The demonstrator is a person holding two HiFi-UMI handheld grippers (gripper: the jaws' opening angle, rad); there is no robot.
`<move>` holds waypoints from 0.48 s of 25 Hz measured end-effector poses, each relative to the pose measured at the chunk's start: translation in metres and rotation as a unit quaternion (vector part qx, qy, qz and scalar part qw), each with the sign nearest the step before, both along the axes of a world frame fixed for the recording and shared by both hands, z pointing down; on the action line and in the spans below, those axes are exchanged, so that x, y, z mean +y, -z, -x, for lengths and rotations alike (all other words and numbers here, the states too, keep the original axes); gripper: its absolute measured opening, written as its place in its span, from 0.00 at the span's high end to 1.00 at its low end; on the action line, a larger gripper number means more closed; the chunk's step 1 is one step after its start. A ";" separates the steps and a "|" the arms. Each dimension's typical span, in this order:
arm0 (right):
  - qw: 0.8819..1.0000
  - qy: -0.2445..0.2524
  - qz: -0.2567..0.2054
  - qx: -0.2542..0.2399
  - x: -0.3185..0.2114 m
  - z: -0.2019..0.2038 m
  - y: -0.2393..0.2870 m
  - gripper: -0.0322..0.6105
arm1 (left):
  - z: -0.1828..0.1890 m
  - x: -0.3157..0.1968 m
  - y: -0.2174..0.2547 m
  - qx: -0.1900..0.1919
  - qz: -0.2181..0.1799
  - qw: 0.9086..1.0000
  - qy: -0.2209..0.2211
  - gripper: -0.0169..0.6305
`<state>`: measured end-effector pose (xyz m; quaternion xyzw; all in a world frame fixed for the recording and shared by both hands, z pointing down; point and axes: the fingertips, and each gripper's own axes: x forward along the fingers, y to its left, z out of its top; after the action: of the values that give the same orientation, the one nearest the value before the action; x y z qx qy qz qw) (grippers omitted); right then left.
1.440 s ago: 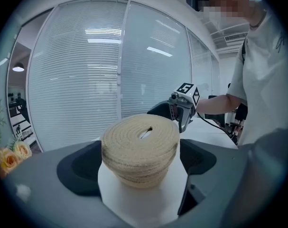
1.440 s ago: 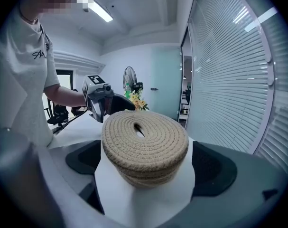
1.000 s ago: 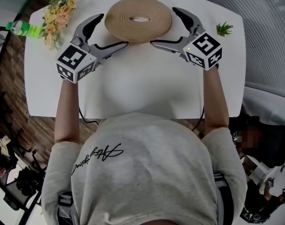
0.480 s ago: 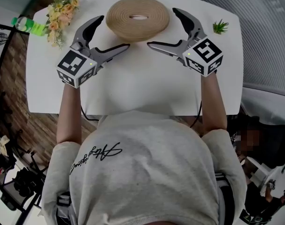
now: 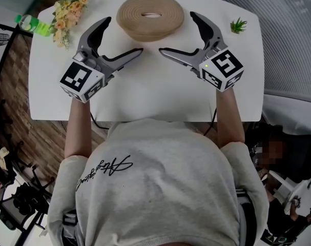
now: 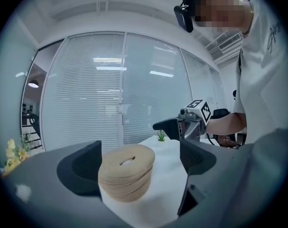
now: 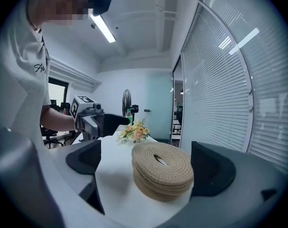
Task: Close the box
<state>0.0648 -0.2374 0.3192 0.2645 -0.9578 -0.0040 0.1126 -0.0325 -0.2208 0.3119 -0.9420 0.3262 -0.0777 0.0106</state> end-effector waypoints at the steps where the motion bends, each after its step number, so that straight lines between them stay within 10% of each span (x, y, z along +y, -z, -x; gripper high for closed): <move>1: 1.000 -0.002 0.002 -0.007 0.003 0.000 0.001 0.04 | 0.000 0.002 0.002 0.001 -0.004 1.000 0.002 0.20; 12: 1.000 -0.011 -0.013 -0.020 0.033 0.008 0.013 0.06 | 0.003 0.030 0.011 0.016 -0.012 0.999 0.032 0.20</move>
<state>0.0563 -0.2046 0.3064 0.2762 -0.9568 -0.0100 0.0902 -0.0354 -0.1911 0.3005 -0.9319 0.3576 -0.0591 0.0145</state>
